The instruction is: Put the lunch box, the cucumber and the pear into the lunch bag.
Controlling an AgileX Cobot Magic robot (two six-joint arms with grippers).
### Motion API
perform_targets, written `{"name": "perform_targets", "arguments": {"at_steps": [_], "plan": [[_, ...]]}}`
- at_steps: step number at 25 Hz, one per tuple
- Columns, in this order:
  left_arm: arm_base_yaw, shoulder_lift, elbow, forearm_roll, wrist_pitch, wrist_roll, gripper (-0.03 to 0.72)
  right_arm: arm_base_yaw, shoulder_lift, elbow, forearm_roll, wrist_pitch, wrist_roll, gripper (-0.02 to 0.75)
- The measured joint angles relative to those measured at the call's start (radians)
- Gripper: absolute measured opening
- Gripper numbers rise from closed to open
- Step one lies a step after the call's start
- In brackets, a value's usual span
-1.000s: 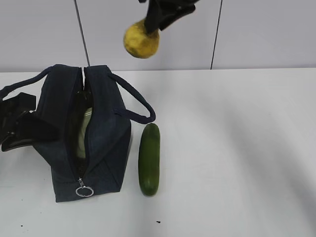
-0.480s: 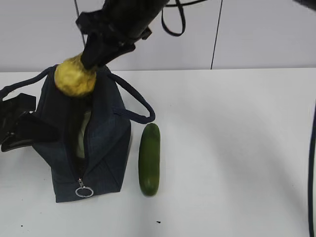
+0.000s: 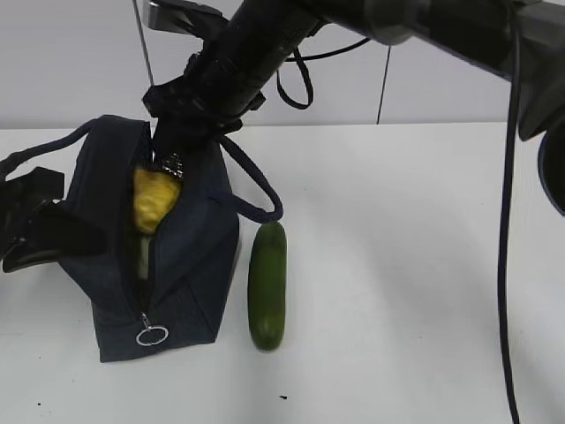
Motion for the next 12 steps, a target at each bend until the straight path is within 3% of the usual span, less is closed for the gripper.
{"name": "perform_targets", "arguments": {"at_steps": [7,12], "plan": [[0.000,0.000,0.000,0.000,0.005,0.000,-0.019,-0.008,0.002,-0.011,0.001,0.012,0.006,0.408],[0.000,0.000,0.000,0.000,0.006,0.000,-0.019,-0.019,-0.039,-0.081,-0.169,0.095,0.065,0.409]]}}
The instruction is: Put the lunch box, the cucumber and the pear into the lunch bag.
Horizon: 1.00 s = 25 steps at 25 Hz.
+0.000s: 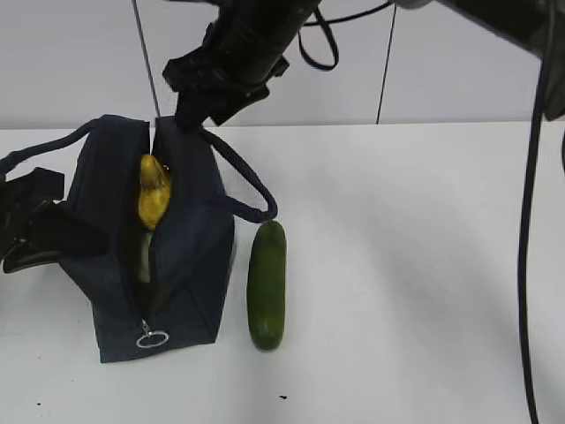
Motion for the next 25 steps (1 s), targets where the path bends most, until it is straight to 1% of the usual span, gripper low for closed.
{"name": "perform_targets", "arguments": {"at_steps": [4,10,11,13,16,20,25], "plan": [[0.000,0.000,0.000,0.001,0.000,0.000,-0.019,-0.002,-0.042,-0.049,-0.141,0.011,0.038,0.409],[0.000,0.000,0.000,0.002,0.000,0.000,-0.019,-0.002,-0.100,-0.044,-0.409,0.019,0.197,0.409],[0.000,0.000,0.000,0.002,0.000,0.000,-0.019,-0.005,-0.113,-0.037,-0.445,0.019,0.217,0.409],[0.000,0.000,0.000,0.002,0.000,0.000,-0.019,-0.011,-0.136,-0.015,-0.479,0.019,0.240,0.406],[0.000,0.000,0.000,0.002,0.000,0.000,-0.019,-0.017,-0.187,0.059,-0.494,0.019,0.268,0.401],[0.000,0.000,0.000,0.002,0.001,0.000,-0.019,-0.020,-0.265,0.245,-0.485,0.019,0.282,0.397],[0.000,0.000,0.000,0.002,0.002,0.000,-0.019,-0.020,-0.333,0.442,-0.375,0.019,0.289,0.396]]}}
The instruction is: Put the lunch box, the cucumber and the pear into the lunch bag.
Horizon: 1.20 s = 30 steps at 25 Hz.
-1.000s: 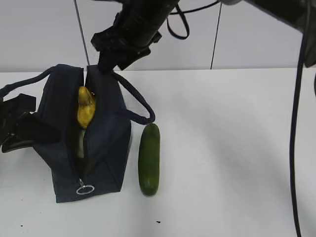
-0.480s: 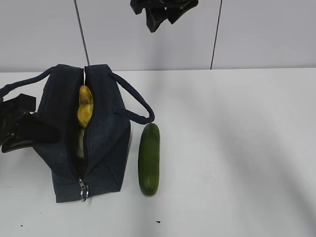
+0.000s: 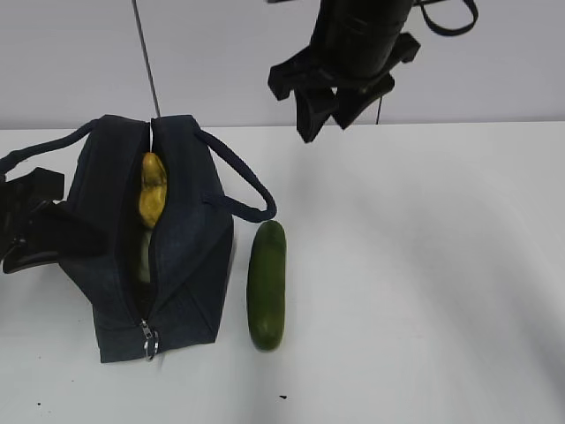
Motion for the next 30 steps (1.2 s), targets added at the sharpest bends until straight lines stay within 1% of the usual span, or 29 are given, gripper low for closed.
{"name": "perform_targets", "arguments": {"at_steps": [1,3,5,8,16,23,26,28,29,30], "plan": [[0.000,0.000,0.000,0.000,0.000,0.000,-0.019,0.000,-0.005,0.033,0.042,0.000,0.000,0.395],[0.000,0.000,0.000,0.000,0.000,0.000,-0.019,0.000,-0.006,0.079,0.091,-0.002,-0.002,0.395],[0.000,0.000,0.000,0.000,0.001,0.000,-0.019,0.003,-0.006,0.116,0.109,-0.004,-0.002,0.395],[0.000,0.000,0.000,0.000,0.002,0.000,-0.019,0.006,-0.006,0.147,0.109,-0.005,-0.012,0.395],[0.000,0.000,0.000,0.000,0.005,0.000,-0.019,0.006,0.000,0.151,0.076,-0.008,-0.020,0.395],[0.000,0.000,0.000,0.000,0.004,0.000,-0.019,0.008,0.033,0.151,0.136,-0.008,-0.023,0.400],[0.000,0.000,0.000,0.000,0.004,0.000,-0.019,0.011,0.074,0.151,0.138,-0.018,-0.021,0.470],[0.000,0.000,0.000,0.000,0.004,0.000,-0.019,0.011,0.112,0.151,0.145,-0.048,-0.008,0.545],[0.000,0.000,0.000,0.000,0.004,0.000,-0.019,0.011,0.117,0.151,0.147,-0.055,-0.007,0.563],[0.000,0.000,0.000,0.000,0.004,0.000,-0.019,0.011,0.140,0.151,0.162,-0.084,-0.002,0.601]]}}
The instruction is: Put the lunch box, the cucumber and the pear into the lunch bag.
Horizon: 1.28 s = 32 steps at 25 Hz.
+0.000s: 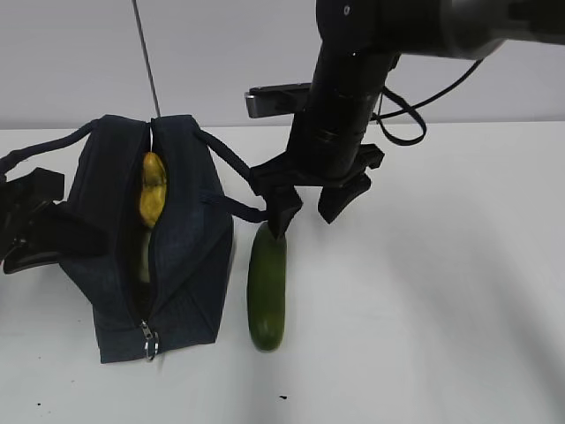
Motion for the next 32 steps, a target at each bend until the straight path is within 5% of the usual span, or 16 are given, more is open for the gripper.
{"name": "perform_targets", "arguments": {"at_steps": [18,32], "plan": [[0.000,0.000,0.000,0.000,0.000,0.000,-0.019,0.010,0.147,0.000,0.061,-0.168,0.063,0.626],[0.000,0.000,0.000,0.000,0.008,0.000,-0.019,0.012,0.199,0.000,0.048,-0.162,0.064,0.540]]}}
